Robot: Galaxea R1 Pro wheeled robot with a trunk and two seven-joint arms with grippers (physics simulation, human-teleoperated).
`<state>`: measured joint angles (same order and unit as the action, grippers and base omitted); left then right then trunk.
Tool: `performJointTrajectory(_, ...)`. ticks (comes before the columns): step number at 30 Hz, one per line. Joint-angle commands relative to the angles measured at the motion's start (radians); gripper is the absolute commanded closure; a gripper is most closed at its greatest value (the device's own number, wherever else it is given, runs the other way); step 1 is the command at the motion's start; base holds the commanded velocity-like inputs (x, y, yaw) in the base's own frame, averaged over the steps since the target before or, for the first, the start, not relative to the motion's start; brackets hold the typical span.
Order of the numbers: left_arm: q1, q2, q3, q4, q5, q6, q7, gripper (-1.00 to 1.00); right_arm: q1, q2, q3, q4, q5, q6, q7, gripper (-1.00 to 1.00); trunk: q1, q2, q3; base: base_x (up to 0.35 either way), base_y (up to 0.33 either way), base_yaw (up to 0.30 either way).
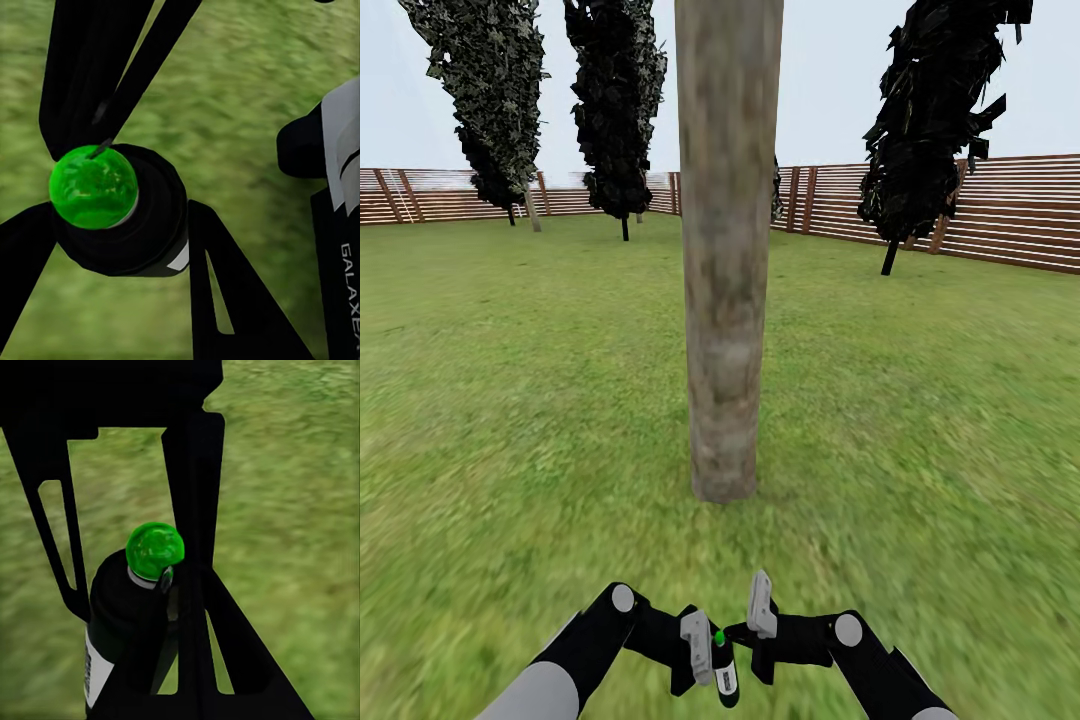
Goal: In the garden, pick up the pesticide atomizer on the floor and spray pesticide onto both trees until each tree trunk is fully covered.
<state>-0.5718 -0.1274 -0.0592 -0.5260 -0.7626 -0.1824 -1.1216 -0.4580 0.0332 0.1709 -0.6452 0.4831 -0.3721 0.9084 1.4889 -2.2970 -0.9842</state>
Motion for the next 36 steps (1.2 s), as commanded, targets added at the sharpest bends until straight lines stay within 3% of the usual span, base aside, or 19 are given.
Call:
performJointTrajectory(1,0.000,0.000,0.004,0.000,0.015,0.000,0.003,1.00,0.001,0.001,0.002,0.001,0.009,-0.005,0.003,1.00,0.000,0.000,0.000,0.000,0.000,0.000)
performJointTrajectory(6,0.001,0.018,0.001,0.014,-0.010,0.002,0.043,1.00,0.001,0.001,0.002,0.001,0.009,-0.005,0.003,1.00,0.000,0.000,0.000,0.000,0.000,0.000)
performJointTrajectory(11,0.002,0.054,0.001,0.015,-0.094,0.006,0.046,1.00,0.001,0.001,0.002,0.001,0.009,-0.005,0.003,1.00,0.000,0.000,0.000,0.000,0.000,0.000)
performJointTrajectory(16,0.003,0.094,0.002,0.015,-0.141,0.012,0.047,1.00,0.001,0.001,0.002,0.001,0.009,-0.005,0.003,1.00,0.000,0.000,0.000,0.000,0.000,0.000)
performJointTrajectory(19,0.004,0.131,0.002,0.015,-0.149,0.013,0.046,1.00,0.001,0.001,0.002,0.001,0.009,-0.005,0.003,1.00,0.000,0.000,0.000,0.000,0.000,0.000)
performJointTrajectory(24,0.010,0.232,0.003,0.007,-0.152,0.014,0.043,1.00,0.001,-0.001,0.002,0.003,0.009,-0.005,0.003,1.00,0.000,0.000,0.000,0.000,0.000,0.000)
performJointTrajectory(25,0.010,0.255,0.004,0.007,-0.152,0.015,0.043,1.00,0.001,-0.002,0.002,0.003,0.009,-0.005,0.003,-1.00,0.000,0.000,0.000,0.000,0.000,0.000)
performJointTrajectory(29,0.012,0.324,0.013,0.002,-0.150,0.017,0.047,1.00,0.001,-0.013,-0.004,0.015,0.011,-0.006,-0.003,-1.00,0.000,0.000,0.000,0.000,0.000,0.000)
performJointTrajectory(31,0.012,0.333,0.032,0.001,-0.144,0.018,0.050,1.00,0.001,-0.020,-0.007,0.038,0.010,-0.008,-0.007,-1.00,0.000,0.000,0.000,0.000,0.000,0.000)
performJointTrajectory(32,0.012,0.335,0.060,0.001,-0.143,0.018,0.052,1.00,0.001,-0.028,-0.009,0.063,0.009,-0.009,-0.010,-1.00,0.000,0.000,0.000,0.000,0.000,0.000)
performJointTrajectory(33,0.012,0.335,0.140,0.001,-0.141,0.018,0.075,1.00,0.001,-0.051,-0.014,0.099,0.007,-0.010,-0.057,-1.00,0.000,0.000,0.000,0.000,0.000,0.000)
performJointTrajectory(34,0.012,0.333,0.181,0.002,-0.140,0.018,0.095,1.00,0.002,-0.059,-0.021,0.110,0.007,-0.010,-0.117,-1.00,0.000,0.000,0.000,0.000,0.000,0.000)
performJointTrajectory(36,0.012,0.327,0.266,0.006,-0.137,0.017,0.148,1.00,0.002,-0.066,-0.051,0.183,0.006,-0.010,-0.330,-1.00,0.000,0.000,0.000,0.000,0.000,0.000)
